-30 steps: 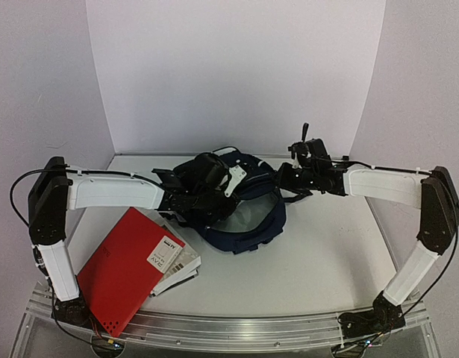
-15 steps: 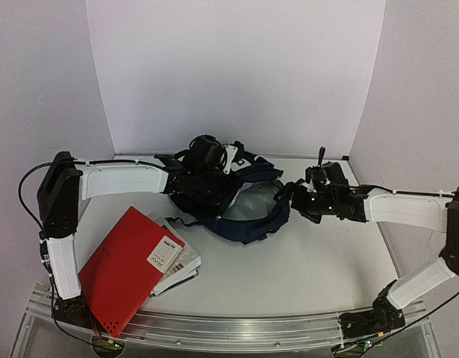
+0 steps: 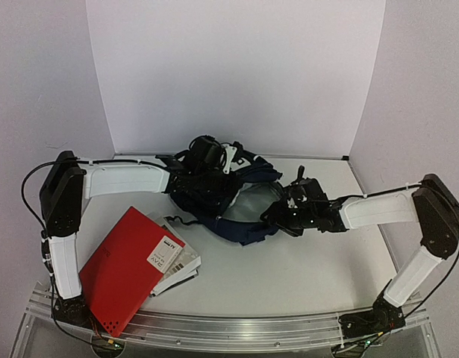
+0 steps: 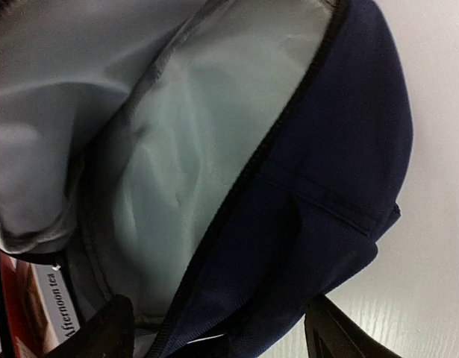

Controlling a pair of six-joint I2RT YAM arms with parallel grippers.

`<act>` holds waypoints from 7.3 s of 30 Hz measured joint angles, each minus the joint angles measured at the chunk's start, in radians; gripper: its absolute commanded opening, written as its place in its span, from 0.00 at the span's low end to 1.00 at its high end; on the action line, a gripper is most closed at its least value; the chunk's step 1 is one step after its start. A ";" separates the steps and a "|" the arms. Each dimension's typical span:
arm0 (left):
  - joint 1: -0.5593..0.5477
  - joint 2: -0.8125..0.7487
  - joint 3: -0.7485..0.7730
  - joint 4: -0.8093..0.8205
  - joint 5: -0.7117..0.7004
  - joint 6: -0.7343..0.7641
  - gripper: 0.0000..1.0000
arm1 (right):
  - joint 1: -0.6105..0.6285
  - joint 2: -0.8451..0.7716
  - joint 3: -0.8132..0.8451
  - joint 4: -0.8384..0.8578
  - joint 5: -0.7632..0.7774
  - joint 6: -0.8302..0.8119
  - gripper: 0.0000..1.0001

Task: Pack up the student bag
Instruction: Unzip the student bag at the center of the board, then pick up the files from the center of the board, then place the files in the student bag.

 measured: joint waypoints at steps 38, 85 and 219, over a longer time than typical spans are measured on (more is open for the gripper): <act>0.473 -0.083 0.361 -0.392 0.187 0.222 0.00 | -0.221 0.204 0.174 0.074 0.096 -0.259 0.01; 0.451 -0.078 -0.031 0.003 0.600 -0.068 0.00 | 0.295 0.452 0.675 -0.077 -0.589 -0.263 0.61; 0.182 0.030 0.232 0.025 0.558 -0.048 0.00 | -0.047 0.256 0.097 0.598 0.073 0.448 0.19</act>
